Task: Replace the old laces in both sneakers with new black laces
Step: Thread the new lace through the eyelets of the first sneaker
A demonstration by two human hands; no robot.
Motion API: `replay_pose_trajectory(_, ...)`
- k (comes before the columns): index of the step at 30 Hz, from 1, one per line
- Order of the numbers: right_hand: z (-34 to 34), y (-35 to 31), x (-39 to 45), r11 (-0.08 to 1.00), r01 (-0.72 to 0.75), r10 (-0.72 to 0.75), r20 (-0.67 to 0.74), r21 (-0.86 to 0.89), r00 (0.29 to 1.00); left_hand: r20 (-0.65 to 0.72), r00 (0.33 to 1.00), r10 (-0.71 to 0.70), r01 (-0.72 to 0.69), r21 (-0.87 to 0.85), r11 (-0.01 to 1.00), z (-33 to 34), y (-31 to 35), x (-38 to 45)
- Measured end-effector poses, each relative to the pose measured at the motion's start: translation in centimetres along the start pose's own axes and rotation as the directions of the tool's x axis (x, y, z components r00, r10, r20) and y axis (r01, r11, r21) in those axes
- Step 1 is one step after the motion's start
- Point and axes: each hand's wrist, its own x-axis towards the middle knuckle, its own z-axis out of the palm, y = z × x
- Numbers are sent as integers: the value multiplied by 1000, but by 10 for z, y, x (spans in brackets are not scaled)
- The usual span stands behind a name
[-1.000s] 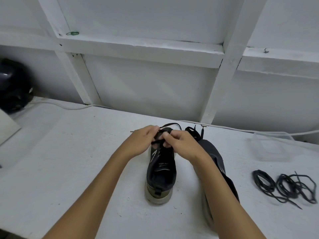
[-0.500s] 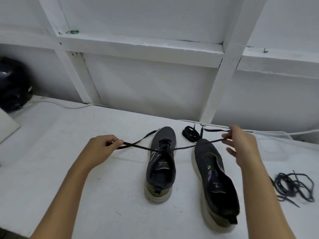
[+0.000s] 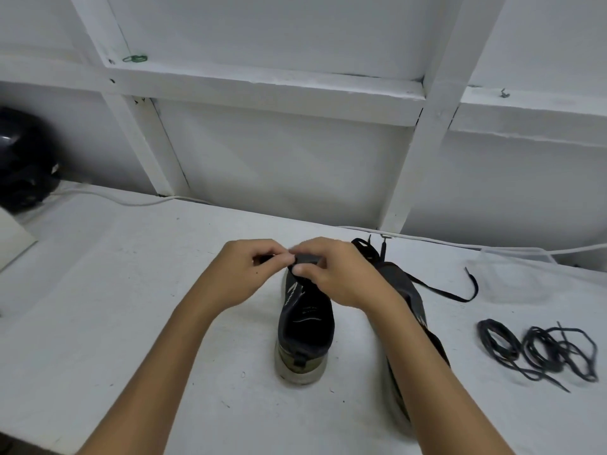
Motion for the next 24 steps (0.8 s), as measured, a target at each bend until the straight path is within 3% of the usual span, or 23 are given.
replay_pose_trajectory(4,-10,6,13,986,-111,91,-154,-126,984,-33,998,-57,59,83,995,-7,-9,2)
replay_pose_trajectory(8,-35,35,12,894,-411,316,-402,-176,859,-7,980,-199,196,184,963,-20,-37,-8)
replay_pose_trajectory(11,-40,46,9,813,-532,430,-375,-234,821,22,971,-240,229,219,948,-20,-48,-13)
replay_pose_trajectory(13,-34,44,5,850,-428,335,-311,-307,889,19,976,-215,208,191,959,-13,-46,-13)
replay_pose_trajectory(15,-22,35,5,945,-205,156,-197,-256,968,20,988,-155,150,153,977,-6,-38,-10)
replay_pose_trajectory(18,-4,23,15,982,19,-21,-7,-185,1000,47,996,-74,68,128,989,3,-23,-2)
replay_pose_trajectory(24,-7,17,17,987,-53,56,10,-153,998,39,996,-83,77,130,988,1,-26,0)
